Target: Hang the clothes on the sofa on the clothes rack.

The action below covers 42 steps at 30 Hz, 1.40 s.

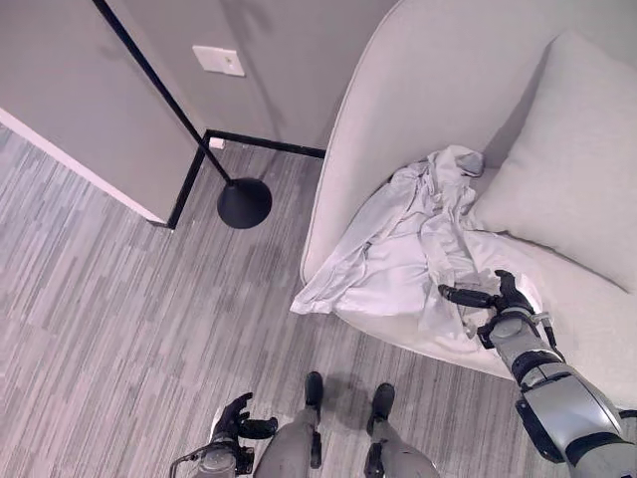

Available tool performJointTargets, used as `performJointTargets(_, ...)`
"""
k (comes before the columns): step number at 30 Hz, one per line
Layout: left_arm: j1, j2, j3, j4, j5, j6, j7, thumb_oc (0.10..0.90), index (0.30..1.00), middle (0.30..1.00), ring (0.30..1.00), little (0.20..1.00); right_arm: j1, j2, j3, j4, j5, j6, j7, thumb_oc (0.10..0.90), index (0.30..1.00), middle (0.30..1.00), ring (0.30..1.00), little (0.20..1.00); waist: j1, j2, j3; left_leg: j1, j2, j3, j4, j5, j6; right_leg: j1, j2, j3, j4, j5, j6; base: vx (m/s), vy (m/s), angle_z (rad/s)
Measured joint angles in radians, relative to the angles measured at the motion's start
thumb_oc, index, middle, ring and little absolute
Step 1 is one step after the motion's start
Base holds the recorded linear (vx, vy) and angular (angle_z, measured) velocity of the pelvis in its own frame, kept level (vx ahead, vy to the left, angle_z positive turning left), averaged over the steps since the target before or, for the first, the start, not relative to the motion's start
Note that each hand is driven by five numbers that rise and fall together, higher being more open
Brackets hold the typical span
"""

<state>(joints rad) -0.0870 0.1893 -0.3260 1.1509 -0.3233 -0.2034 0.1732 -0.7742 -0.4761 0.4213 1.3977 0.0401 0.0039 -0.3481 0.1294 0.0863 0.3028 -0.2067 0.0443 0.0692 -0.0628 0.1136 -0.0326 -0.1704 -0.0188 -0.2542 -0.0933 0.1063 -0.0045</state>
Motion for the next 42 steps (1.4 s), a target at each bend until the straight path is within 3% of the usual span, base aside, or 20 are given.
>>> performJointTargets(2,0.000,0.004,-0.020,-0.025,0.002,0.000,0.007,0.800,0.900,0.900,0.900,0.900,-0.014,0.022,0.044,0.027,-0.034,0.002,0.013,0.800,0.900,0.900,0.900,0.900,0.004,0.007,0.010,-0.006,0.000,-0.006,0.000,0.003,-0.002,-0.003,0.000,-0.006,0.000,-0.001,0.001,0.00,-0.019,0.13)
performJointTargets(5,0.003,0.013,-0.070,-0.105,0.011,-0.011,0.011,0.800,0.900,0.900,0.900,0.900,-0.018,0.036,0.064,0.078,-0.109,0.021,-0.008,0.800,0.900,0.900,0.900,0.900,0.036,0.043,0.028,-0.033,-0.001,-0.036,-0.012,0.027,-0.010,-0.019,0.000,-0.043,0.000,-0.002,0.003,0.00,-0.010,0.28)
performJointTargets(10,0.003,0.025,-0.105,-0.138,0.032,-0.018,0.014,0.800,0.900,0.900,0.900,0.900,-0.029,0.016,0.064,0.089,-0.154,0.029,-0.009,0.800,0.900,0.900,0.900,0.900,0.051,0.047,0.029,-0.060,-0.003,-0.055,-0.012,0.040,-0.021,-0.042,-0.001,-0.050,-0.001,-0.008,0.010,-0.02,-0.007,0.10)
performJointTargets(11,0.003,0.028,-0.106,-0.144,0.045,-0.021,0.014,0.800,0.900,0.900,0.900,0.900,-0.032,0.016,0.064,0.089,-0.159,0.029,-0.011,0.712,0.768,0.768,0.768,0.768,0.052,0.048,0.029,-0.070,-0.003,-0.056,-0.013,0.043,-0.025,-0.050,-0.001,-0.052,-0.001,-0.007,0.010,-0.02,-0.018,0.11)
performJointTargets(12,0.003,0.038,-0.115,-0.163,0.065,-0.021,0.015,0.800,0.900,0.900,0.900,0.900,-0.039,0.016,0.083,0.090,-0.182,0.033,-0.027,0.536,0.505,0.505,0.505,0.505,0.052,0.050,0.029,-0.093,-0.003,-0.065,-0.013,0.052,-0.033,-0.070,0.001,-0.057,-0.001,-0.003,0.010,-0.02,-0.008,0.14)
performJointTargets(13,0.003,0.039,-0.115,-0.169,0.075,-0.022,0.015,0.800,0.900,0.900,0.900,0.900,-0.041,0.009,0.082,0.090,-0.187,0.036,-0.031,0.486,0.429,0.429,0.429,0.429,0.051,0.053,0.029,-0.098,-0.002,-0.069,-0.014,0.056,-0.038,-0.072,0.000,-0.063,0.000,-0.001,0.009,-0.01,0.000,0.18)
performJointTargets(14,0.002,0.039,-0.117,-0.170,0.090,-0.022,0.015,0.800,0.900,0.900,0.900,0.900,-0.043,0.003,0.082,0.092,-0.190,0.038,-0.032,0.400,0.300,0.300,0.300,0.300,0.051,0.057,0.028,-0.101,-0.003,-0.076,-0.014,0.058,-0.037,-0.073,0.000,-0.070,-0.001,0.000,0.008,-0.01,0.002,0.19)
performJointTargets(18,0.003,0.036,-0.143,-0.181,0.116,-0.037,0.016,0.800,0.900,0.900,0.900,0.900,-0.088,-0.060,0.089,0.109,-0.194,0.050,-0.031,0.400,0.300,0.300,0.300,0.300,0.056,0.091,0.022,-0.126,-0.003,-0.085,-0.018,0.057,-0.047,-0.094,0.001,-0.073,0.000,0.004,0.005,0.00,0.002,0.07)
performJointTargets(22,0.004,0.021,-0.144,-0.158,0.160,-0.030,0.017,0.800,0.900,0.900,0.900,0.900,-0.093,-0.082,0.103,0.107,-0.205,0.052,-0.020,0.400,0.300,0.300,0.300,0.300,0.054,0.135,-0.009,-0.124,-0.007,-0.081,-0.019,0.070,-0.031,-0.093,-0.002,-0.073,0.000,0.016,-0.001,0.02,0.005,0.00)
performJointTargets(26,0.003,0.020,-0.146,-0.151,0.179,-0.030,0.023,0.800,0.900,0.900,0.900,0.900,-0.080,-0.099,0.101,0.088,-0.187,0.050,-0.009,0.400,0.300,0.300,0.300,0.300,0.052,0.149,-0.023,-0.121,-0.005,-0.077,-0.012,0.070,-0.031,-0.086,0.000,-0.074,0.000,0.015,-0.001,0.00,0.000,0.00)
performJointTargets(29,0.002,0.020,-0.185,-0.177,0.209,-0.030,0.041,0.800,0.900,0.900,0.900,0.900,-0.001,-0.035,0.083,0.080,-0.136,0.035,0.073,0.400,0.300,0.300,0.300,0.300,0.050,0.167,-0.036,-0.121,-0.001,-0.077,-0.011,0.070,-0.031,-0.086,0.004,-0.074,0.000,0.015,-0.001,0.00,-0.011,0.00)
performJointTargets(30,-0.001,0.020,-0.190,-0.190,0.223,-0.030,0.046,0.800,0.900,0.900,0.900,0.900,0.032,0.003,0.044,0.084,-0.098,0.026,0.087,0.400,0.300,0.300,0.300,0.300,0.048,0.167,-0.036,-0.120,0.000,-0.078,-0.011,0.070,-0.031,-0.086,0.006,-0.073,0.000,0.014,0.000,0.00,0.000,0.00)
performJointTargets(31,-0.003,0.020,-0.205,-0.189,0.242,-0.031,0.060,0.800,0.900,0.900,0.900,0.900,0.051,0.036,-0.084,0.087,0.015,0.012,0.095,0.400,0.300,0.300,0.300,0.300,0.047,0.167,-0.036,-0.121,0.001,-0.081,-0.012,0.072,-0.030,-0.086,0.007,-0.074,0.000,0.011,0.004,0.00,0.000,0.00)
performJointTargets(33,-0.014,0.019,-0.214,-0.169,0.247,-0.031,0.061,0.800,0.900,0.900,0.900,0.900,0.070,0.054,-0.257,0.078,0.280,-0.013,0.113,0.400,0.300,0.300,0.300,0.300,0.042,0.166,-0.035,-0.119,0.001,-0.080,-0.014,0.074,-0.031,-0.085,0.006,-0.074,0.000,0.010,0.007,0.00,0.000,0.00)
performJointTargets(34,-0.016,0.019,-0.214,-0.161,0.246,-0.030,0.066,0.800,0.900,0.900,0.900,0.900,0.070,0.062,-0.310,0.079,0.347,-0.013,0.113,0.400,0.300,0.300,0.300,0.300,0.038,0.166,-0.035,-0.119,0.001,-0.080,-0.014,0.075,-0.029,-0.085,0.006,-0.073,0.000,0.010,0.008,0.00,0.000,0.00)
performJointTargets(36,-0.017,0.019,-0.213,-0.148,0.246,-0.029,0.077,0.800,0.900,0.900,0.900,0.900,0.074,0.079,-0.313,0.076,0.494,-0.017,0.118,0.400,0.300,0.300,0.300,0.300,0.025,0.165,-0.034,-0.117,0.001,-0.079,-0.017,0.077,-0.027,-0.085,0.007,-0.073,0.000,0.011,0.009,0.01,0.007,-0.02)
performJointTargets(37,-0.017,0.016,-0.204,-0.138,0.246,-0.028,0.079,0.800,0.900,0.900,0.900,0.900,0.098,0.110,-0.317,0.015,0.651,-0.026,0.115,0.400,0.300,0.300,0.300,0.300,0.017,0.163,-0.034,-0.111,0.002,-0.075,-0.022,0.077,-0.028,-0.083,0.006,-0.070,0.000,0.011,0.009,-0.01,0.013,-0.08)
performJointTargets(39,-0.017,0.014,-0.202,-0.138,0.246,-0.024,0.082,0.800,0.900,0.900,0.900,0.900,0.130,0.145,-0.317,-0.070,0.818,-0.085,0.128,0.400,0.300,0.300,0.300,0.300,0.010,0.162,-0.033,-0.107,0.004,-0.073,-0.027,0.080,-0.030,-0.083,0.007,-0.067,0.000,0.013,0.010,0.01,0.010,-0.08)
performJointTargets(42,-0.016,0.004,-0.202,-0.143,0.246,-0.015,0.085,0.800,0.900,0.900,0.900,0.900,0.146,0.224,-0.343,-0.191,0.988,-0.128,0.132,0.400,0.300,0.300,0.300,0.300,0.004,0.160,-0.031,-0.102,0.005,-0.065,-0.027,0.080,-0.030,-0.081,0.008,-0.062,0.000,0.013,0.009,0.00,0.008,-0.04)
